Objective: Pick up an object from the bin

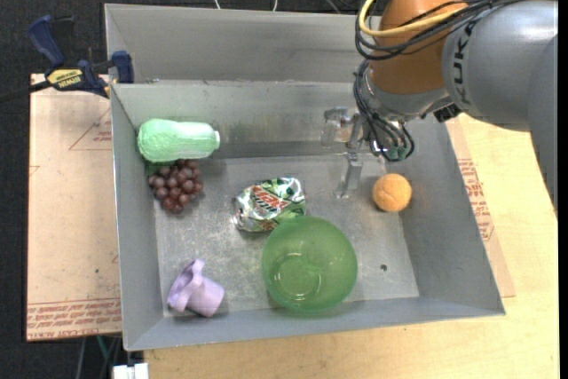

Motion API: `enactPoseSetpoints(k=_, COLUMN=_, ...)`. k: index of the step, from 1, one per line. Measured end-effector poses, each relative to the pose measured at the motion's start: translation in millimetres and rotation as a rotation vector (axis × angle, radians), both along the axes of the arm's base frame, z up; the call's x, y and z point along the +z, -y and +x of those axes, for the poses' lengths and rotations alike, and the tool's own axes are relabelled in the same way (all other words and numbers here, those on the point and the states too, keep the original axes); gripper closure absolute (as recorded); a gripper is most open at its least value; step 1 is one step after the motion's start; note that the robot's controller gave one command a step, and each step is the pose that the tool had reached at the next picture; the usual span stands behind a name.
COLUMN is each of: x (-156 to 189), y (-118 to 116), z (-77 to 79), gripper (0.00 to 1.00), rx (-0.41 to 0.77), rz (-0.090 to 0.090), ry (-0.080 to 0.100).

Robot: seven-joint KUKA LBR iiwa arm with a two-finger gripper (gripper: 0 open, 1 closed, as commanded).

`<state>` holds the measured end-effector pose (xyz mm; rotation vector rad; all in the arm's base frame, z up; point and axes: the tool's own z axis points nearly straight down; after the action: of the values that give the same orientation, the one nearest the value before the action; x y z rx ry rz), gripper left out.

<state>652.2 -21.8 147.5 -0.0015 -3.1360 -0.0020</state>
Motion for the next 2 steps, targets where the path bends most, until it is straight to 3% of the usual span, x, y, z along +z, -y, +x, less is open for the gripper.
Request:
enactPoseSetpoints(k=1, x=5, y=0, z=2.0, gripper=0.0, rx=0.001, rz=-0.001, ry=0.008)
enactPoseSetpoints(k=2, x=-79, y=-84, z=-40.0, gripper=0.0, rx=0.173, rz=0.003, ry=0.004)
